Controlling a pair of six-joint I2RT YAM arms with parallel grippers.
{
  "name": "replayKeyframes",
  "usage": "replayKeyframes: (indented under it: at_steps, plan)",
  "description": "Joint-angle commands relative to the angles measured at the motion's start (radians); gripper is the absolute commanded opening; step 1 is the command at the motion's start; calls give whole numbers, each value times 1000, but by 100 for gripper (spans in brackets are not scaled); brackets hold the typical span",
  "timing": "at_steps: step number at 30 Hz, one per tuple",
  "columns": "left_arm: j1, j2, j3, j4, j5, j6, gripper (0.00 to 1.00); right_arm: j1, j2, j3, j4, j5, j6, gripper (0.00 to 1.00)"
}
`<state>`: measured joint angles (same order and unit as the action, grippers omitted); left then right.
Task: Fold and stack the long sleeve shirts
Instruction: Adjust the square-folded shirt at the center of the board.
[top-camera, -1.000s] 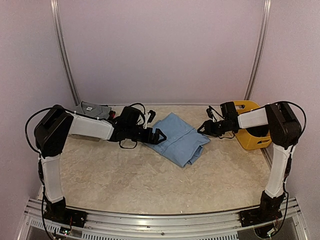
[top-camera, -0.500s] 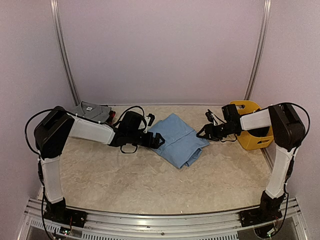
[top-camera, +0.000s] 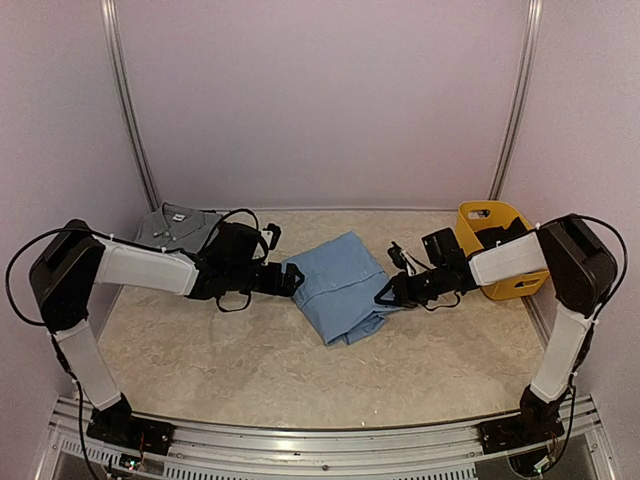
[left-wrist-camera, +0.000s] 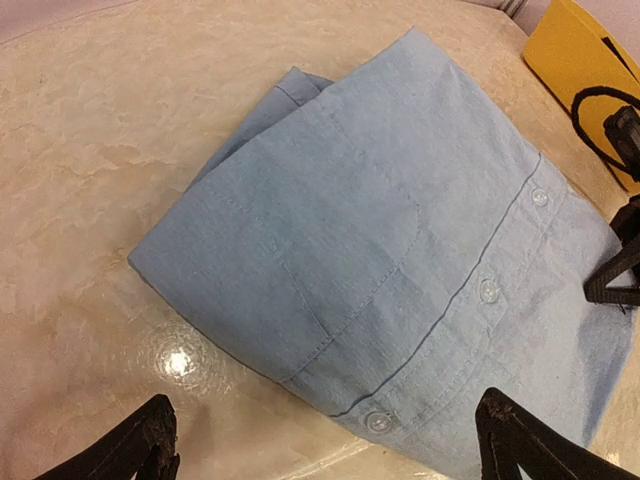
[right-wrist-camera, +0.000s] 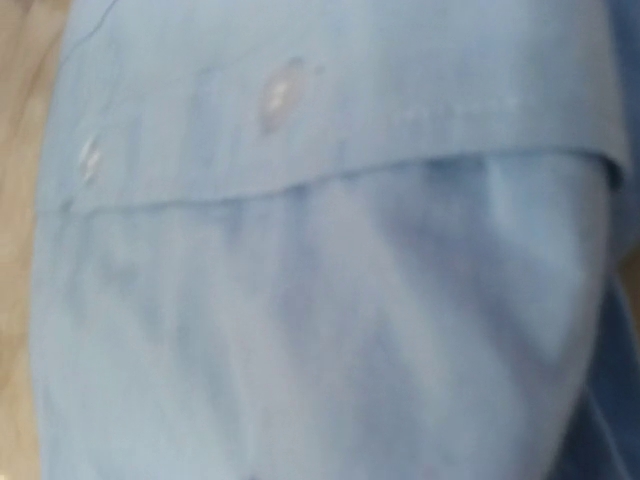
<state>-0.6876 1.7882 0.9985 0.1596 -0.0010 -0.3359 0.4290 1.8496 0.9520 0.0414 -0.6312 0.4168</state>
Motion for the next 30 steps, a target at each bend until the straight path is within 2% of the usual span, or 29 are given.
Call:
replayKeyframes:
  at_steps: [1,9,13,19,29,30]
  plan:
    - [14,-88,-51,-29,-45,5,99,54,-91,-72,110,16,106,19]
    - [17,-198,-143,-24,-52,43,99,118,-223,-124,150,59,192,0]
    - [16,-209,-175,14,-39,51,99,120,-195,-70,171,-26,154,0]
    - [9,-188,-191,43,-12,35,99,119,-77,51,127,-115,6,0]
    - [-4,-157,-169,52,-5,34,99,32,33,176,-80,-107,-209,0]
    - [-4,-155,-168,53,-5,33,99,21,43,181,-94,-93,-219,3]
